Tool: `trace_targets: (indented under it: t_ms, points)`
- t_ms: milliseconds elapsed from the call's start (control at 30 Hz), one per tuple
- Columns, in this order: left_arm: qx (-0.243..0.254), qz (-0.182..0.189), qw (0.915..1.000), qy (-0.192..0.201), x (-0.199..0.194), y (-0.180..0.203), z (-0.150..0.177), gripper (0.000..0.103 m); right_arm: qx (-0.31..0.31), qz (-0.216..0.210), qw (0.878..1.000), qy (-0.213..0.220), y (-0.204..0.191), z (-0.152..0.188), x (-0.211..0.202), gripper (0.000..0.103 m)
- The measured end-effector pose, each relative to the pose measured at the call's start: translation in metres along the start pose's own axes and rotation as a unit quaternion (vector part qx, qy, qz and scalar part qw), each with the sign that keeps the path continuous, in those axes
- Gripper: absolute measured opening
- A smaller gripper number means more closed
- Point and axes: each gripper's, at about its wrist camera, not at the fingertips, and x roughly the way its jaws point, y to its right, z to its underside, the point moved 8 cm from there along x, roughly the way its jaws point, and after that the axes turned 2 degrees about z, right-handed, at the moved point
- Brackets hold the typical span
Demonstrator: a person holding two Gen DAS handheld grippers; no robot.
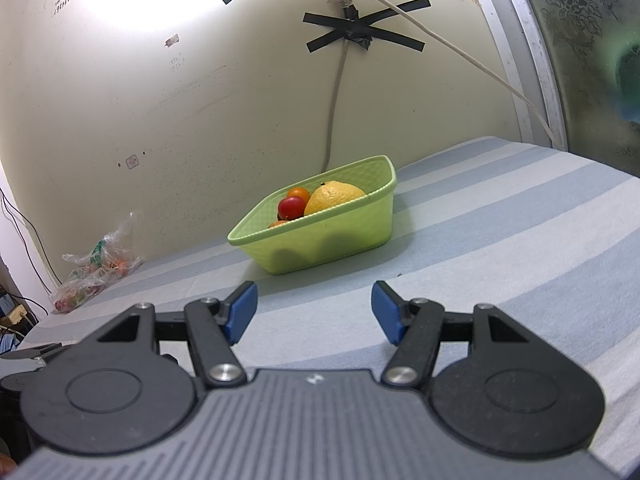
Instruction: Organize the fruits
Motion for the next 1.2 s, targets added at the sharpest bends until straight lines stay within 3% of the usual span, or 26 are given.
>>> trace_targets:
  t_ms: [1200]
  points:
    - [0.003, 0.011, 0.9999, 0.001, 0.0004, 0.0011, 0.0005, 0.100, 0.000, 0.000, 1.000, 0.000, -0.0004, 0.0002, -0.0004, 0.065]
